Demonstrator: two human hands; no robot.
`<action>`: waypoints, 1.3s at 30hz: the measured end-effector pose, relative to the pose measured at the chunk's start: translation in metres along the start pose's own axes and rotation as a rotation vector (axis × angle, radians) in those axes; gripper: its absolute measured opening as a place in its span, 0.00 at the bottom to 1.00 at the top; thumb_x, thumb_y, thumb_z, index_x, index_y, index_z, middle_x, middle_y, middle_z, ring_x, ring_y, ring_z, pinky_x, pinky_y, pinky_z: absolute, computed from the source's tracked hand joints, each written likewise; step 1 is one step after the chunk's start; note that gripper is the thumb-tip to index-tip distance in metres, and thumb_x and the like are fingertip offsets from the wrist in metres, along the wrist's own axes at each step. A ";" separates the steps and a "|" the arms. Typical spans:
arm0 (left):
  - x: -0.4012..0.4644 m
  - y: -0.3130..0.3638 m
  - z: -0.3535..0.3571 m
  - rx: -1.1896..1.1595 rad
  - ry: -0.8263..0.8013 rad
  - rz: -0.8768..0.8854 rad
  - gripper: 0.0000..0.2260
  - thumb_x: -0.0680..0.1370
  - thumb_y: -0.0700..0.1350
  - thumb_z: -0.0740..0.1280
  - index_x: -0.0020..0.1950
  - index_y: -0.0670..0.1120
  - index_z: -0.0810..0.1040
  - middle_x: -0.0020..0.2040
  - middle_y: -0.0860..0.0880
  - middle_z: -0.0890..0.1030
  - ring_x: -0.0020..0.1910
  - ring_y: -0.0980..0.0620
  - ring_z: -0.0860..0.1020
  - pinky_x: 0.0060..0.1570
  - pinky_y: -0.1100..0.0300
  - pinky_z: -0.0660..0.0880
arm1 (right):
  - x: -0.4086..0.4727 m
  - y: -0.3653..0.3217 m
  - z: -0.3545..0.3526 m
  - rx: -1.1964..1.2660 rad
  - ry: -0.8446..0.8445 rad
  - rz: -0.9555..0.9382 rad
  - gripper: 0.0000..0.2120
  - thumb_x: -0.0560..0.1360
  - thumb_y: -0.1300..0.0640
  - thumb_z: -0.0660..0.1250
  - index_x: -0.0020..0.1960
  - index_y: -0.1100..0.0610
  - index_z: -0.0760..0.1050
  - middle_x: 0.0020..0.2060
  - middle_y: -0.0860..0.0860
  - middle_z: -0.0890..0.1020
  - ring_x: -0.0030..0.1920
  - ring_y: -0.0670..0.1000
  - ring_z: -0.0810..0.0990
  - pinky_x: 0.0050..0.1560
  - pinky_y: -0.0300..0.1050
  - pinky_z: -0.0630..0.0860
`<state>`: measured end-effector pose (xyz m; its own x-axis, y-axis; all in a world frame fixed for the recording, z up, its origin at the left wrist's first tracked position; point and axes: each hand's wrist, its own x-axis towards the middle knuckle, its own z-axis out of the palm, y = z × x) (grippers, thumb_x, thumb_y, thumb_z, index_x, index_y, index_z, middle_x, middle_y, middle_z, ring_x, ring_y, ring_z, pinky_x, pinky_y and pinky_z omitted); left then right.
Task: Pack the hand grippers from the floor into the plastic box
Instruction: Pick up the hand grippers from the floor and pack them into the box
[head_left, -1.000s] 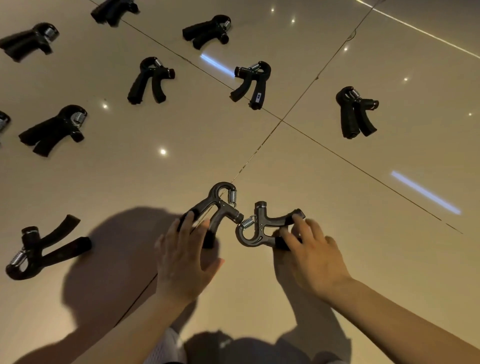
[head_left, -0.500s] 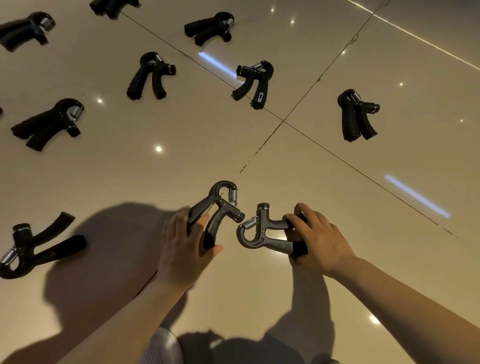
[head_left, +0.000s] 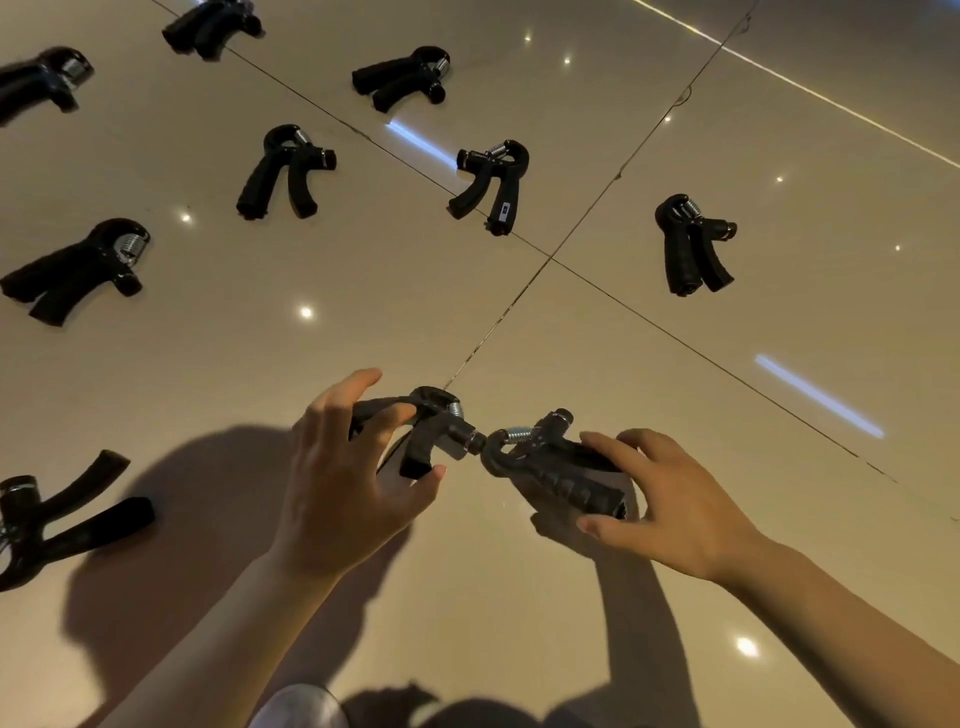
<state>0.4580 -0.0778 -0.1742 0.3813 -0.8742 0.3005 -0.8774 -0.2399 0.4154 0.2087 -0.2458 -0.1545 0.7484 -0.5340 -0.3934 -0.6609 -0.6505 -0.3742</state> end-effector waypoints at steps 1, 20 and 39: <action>0.010 0.005 -0.004 0.015 0.010 0.028 0.21 0.67 0.58 0.69 0.55 0.48 0.75 0.63 0.42 0.70 0.58 0.39 0.73 0.56 0.46 0.70 | -0.002 -0.004 -0.006 0.063 0.053 0.014 0.40 0.62 0.29 0.56 0.72 0.42 0.62 0.59 0.45 0.69 0.60 0.47 0.67 0.55 0.35 0.61; 0.061 0.022 0.029 0.280 0.119 0.194 0.19 0.77 0.54 0.61 0.64 0.46 0.77 0.55 0.43 0.79 0.49 0.42 0.77 0.52 0.43 0.70 | 0.041 -0.051 0.018 0.062 0.629 -0.176 0.19 0.78 0.40 0.54 0.56 0.51 0.75 0.54 0.54 0.75 0.56 0.55 0.71 0.51 0.50 0.72; 0.029 0.019 0.014 0.209 0.027 0.074 0.09 0.76 0.52 0.63 0.51 0.54 0.81 0.53 0.53 0.80 0.60 0.45 0.74 0.48 0.49 0.68 | 0.038 -0.043 0.010 0.098 0.596 -0.060 0.15 0.76 0.43 0.60 0.54 0.52 0.75 0.51 0.52 0.76 0.55 0.55 0.69 0.50 0.49 0.73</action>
<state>0.4483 -0.1135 -0.1692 0.3187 -0.8817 0.3480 -0.9435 -0.2600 0.2054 0.2649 -0.2328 -0.1623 0.6680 -0.7271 0.1584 -0.5975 -0.6510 -0.4682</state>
